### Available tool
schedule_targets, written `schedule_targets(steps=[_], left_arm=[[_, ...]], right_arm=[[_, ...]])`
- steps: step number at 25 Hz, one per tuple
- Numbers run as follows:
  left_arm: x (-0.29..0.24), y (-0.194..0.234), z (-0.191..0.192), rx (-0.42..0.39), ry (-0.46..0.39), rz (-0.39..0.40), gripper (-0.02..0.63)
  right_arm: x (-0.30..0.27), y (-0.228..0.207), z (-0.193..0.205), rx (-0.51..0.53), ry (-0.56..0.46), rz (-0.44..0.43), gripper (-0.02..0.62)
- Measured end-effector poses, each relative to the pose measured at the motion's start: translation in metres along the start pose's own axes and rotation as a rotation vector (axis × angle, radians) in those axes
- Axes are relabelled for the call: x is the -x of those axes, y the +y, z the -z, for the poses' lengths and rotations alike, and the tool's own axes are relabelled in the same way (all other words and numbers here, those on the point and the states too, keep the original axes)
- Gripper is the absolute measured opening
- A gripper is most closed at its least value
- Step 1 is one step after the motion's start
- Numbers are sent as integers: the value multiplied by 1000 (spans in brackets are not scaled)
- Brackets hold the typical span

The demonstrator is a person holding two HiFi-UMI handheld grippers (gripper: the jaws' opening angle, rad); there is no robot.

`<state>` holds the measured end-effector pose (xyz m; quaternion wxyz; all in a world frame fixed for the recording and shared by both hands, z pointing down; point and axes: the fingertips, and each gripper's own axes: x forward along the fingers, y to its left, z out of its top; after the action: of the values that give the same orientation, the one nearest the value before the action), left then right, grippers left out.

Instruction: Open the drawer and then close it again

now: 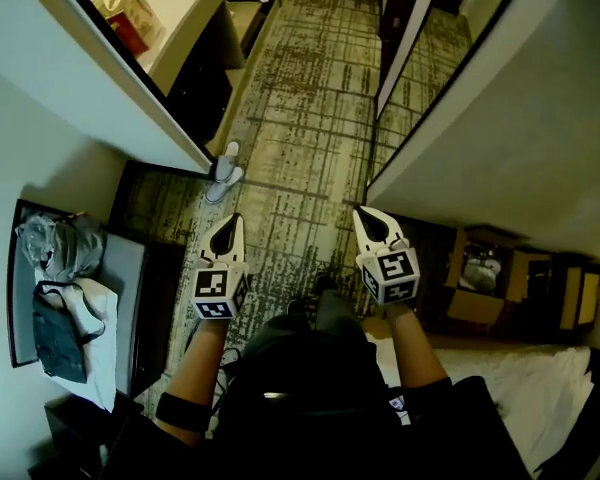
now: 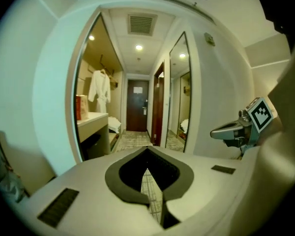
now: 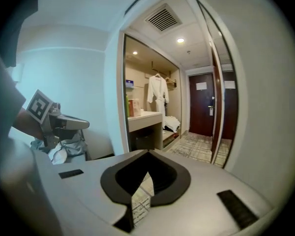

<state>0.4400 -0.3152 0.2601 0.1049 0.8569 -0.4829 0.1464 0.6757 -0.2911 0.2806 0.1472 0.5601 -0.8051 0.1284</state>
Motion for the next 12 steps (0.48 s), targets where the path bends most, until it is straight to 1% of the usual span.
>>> schedule_targets(steps=[5,8,10,12], left_arm=[[41,64,18,81,6,-243,2],[75,101,31,135,14,-375,2],[95,118,38,170,16,-456,2],[111,128,45,208,15,-524,2]], right_arm=[[-68,54,-24,81,8,-229,0],[-105,101,-39,129,17,-363,0],[-121,134,-49,149,18,-455,0],[-134,157,-50,169,26,-528,0]])
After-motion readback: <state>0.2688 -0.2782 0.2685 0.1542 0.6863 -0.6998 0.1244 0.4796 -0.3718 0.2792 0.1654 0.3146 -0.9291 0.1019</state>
